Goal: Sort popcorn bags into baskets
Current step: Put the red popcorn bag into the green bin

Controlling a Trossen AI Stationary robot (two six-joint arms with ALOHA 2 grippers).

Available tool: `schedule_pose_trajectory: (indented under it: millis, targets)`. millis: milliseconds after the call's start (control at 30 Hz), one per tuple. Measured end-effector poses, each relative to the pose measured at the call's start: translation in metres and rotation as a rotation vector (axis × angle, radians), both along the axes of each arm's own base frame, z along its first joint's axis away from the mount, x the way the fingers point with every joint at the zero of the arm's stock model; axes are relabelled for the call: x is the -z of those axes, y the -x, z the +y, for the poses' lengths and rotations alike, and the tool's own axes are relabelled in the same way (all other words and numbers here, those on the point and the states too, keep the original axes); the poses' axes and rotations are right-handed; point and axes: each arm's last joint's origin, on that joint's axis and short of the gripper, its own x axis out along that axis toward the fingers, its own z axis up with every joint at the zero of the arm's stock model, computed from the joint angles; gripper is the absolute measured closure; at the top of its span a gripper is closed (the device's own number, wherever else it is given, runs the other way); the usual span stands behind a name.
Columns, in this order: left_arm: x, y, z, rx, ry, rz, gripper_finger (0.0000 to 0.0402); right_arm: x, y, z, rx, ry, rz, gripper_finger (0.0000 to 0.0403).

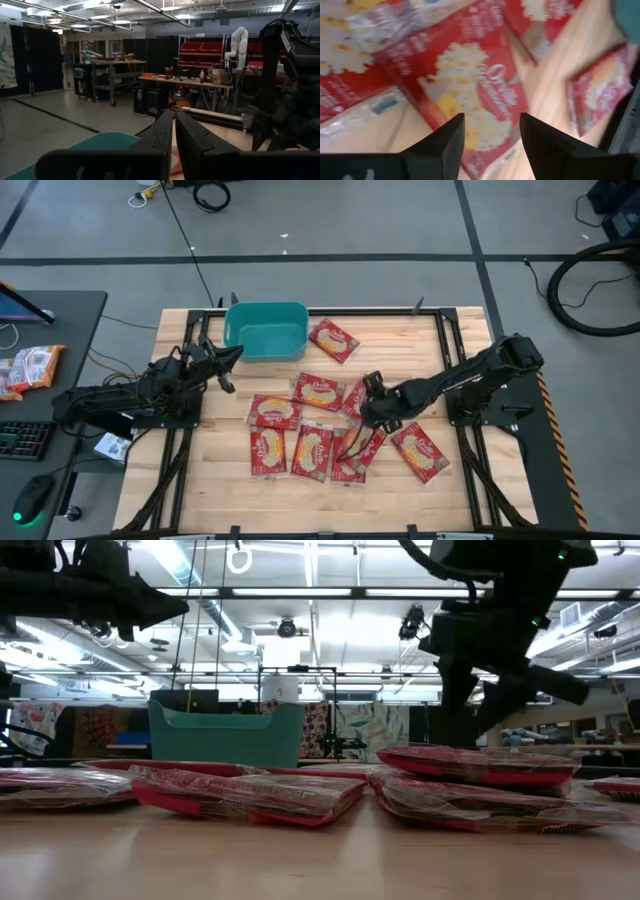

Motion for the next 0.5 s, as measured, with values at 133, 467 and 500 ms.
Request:
schedule_pose_trajectory:
  millis: [133, 467, 500]
  targets:
    - [0.000, 0.000, -0.001, 0.023, -0.003, 0.001, 0.0374, 0.014, 0.001, 0.011, -0.012, 0.012, 0.057, 0.0202]
    - [0.001, -0.001, -0.001, 0.026, 0.003, 0.007, 0.0374, 0.023, 0.010, 0.015, 0.042, 0.056, 0.110, 0.0203]
    - [0.001, -0.001, -0.001, 0.026, 0.004, 0.007, 0.0374, 0.023, 0.010, 0.015, 0.045, 0.059, 0.110, 0.0203]
